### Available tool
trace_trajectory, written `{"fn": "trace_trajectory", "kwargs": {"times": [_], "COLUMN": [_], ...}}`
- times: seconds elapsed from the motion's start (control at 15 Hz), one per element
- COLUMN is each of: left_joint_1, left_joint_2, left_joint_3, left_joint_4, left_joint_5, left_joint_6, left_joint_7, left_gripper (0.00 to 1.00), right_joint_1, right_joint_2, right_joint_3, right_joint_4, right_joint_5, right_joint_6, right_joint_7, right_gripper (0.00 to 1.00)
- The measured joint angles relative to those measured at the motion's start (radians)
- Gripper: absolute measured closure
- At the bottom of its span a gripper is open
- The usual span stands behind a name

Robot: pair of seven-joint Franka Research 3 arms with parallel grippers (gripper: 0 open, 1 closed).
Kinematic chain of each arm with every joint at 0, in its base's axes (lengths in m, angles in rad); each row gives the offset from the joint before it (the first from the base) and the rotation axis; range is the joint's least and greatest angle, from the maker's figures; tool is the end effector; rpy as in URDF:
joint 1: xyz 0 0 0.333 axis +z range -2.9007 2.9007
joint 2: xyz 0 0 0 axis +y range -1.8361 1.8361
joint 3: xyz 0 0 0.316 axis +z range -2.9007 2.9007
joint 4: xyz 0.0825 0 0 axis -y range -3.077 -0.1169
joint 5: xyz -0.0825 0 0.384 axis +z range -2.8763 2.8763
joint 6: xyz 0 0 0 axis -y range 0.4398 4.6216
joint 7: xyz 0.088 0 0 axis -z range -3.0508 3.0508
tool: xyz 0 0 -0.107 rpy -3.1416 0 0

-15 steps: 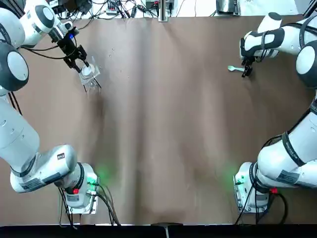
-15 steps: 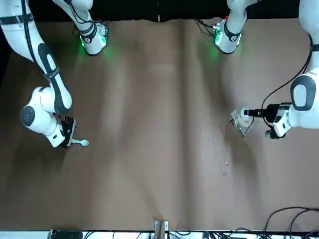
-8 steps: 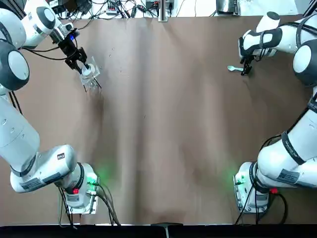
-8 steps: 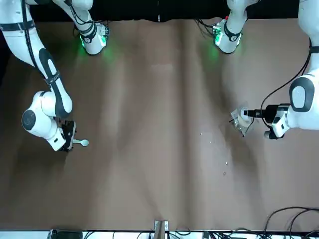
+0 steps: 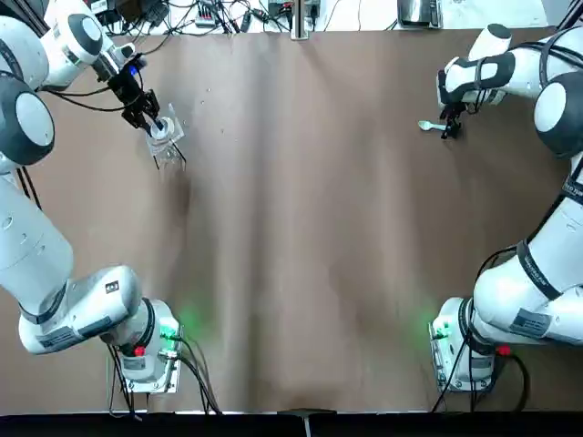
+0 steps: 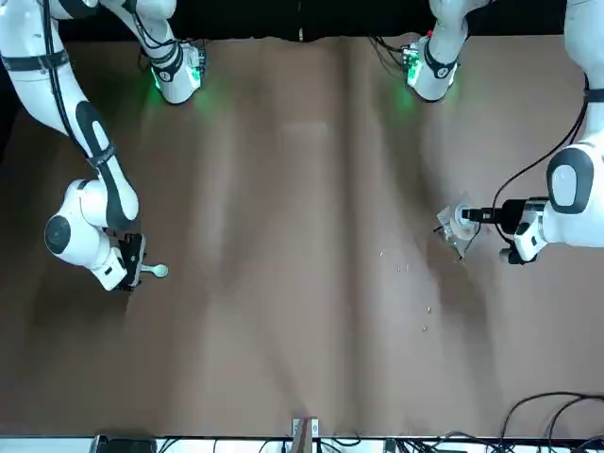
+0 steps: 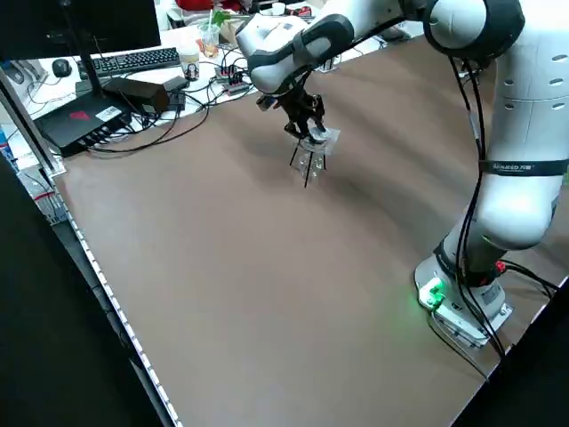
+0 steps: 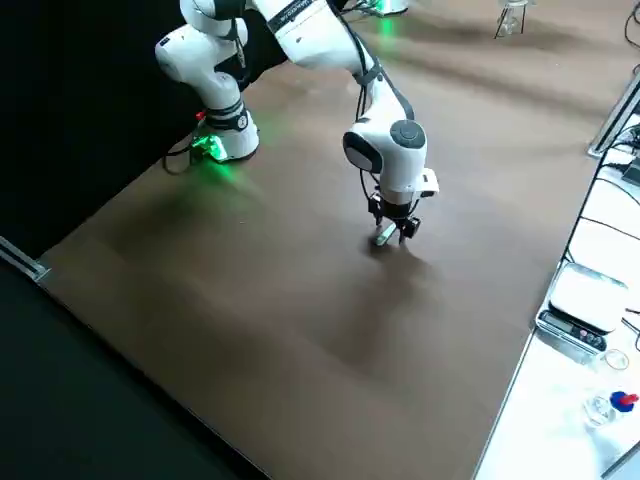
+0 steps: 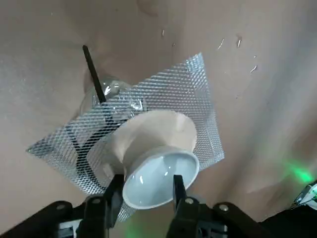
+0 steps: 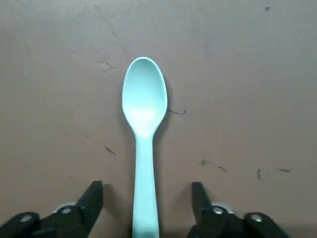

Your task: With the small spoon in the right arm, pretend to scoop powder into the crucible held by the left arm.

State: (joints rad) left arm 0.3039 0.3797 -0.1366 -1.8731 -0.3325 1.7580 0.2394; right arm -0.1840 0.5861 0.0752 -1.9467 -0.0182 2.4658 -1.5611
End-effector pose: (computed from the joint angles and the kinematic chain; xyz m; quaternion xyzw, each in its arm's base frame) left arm 0.5702 0.0702 0.2891 0.9540 0.0336 -0.2004 0.2205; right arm 0.6080 -0.0673 0.1711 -0.7461 -0.6648 0.0104 0.0346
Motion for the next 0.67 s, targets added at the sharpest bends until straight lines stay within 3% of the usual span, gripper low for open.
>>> {"fn": "trace_trajectory", "kwargs": {"times": [0.2, 0.47, 0.6, 0.67], "left_joint_1": [0.000, 0.000, 0.000, 0.001], "left_joint_2": [0.003, 0.003, 0.003, 0.003], "left_joint_3": [0.000, 0.000, 0.000, 0.000], "left_joint_4": [0.000, 0.001, 0.001, 0.001], "left_joint_5": [0.000, 0.000, 0.000, 0.000], "left_joint_6": [0.000, 0.001, 0.001, 0.001], "left_joint_7": [0.000, 0.000, 0.000, -0.001], "left_gripper": [0.57, 0.74, 0.78, 0.88], "right_joint_1": [0.000, 0.000, 0.000, 0.000], "right_joint_2": [0.001, 0.001, 0.001, 0.001], "right_joint_3": [0.000, -0.003, -0.004, -0.005], "right_joint_4": [0.003, 0.017, 0.018, 0.019], "right_joint_5": [-0.007, -0.008, -0.008, -0.007], "right_joint_6": [0.003, 0.002, 0.001, 0.000], "right_joint_7": [-0.001, 0.000, 0.000, 0.002], "right_gripper": [0.29, 0.68, 0.72, 0.78]}}
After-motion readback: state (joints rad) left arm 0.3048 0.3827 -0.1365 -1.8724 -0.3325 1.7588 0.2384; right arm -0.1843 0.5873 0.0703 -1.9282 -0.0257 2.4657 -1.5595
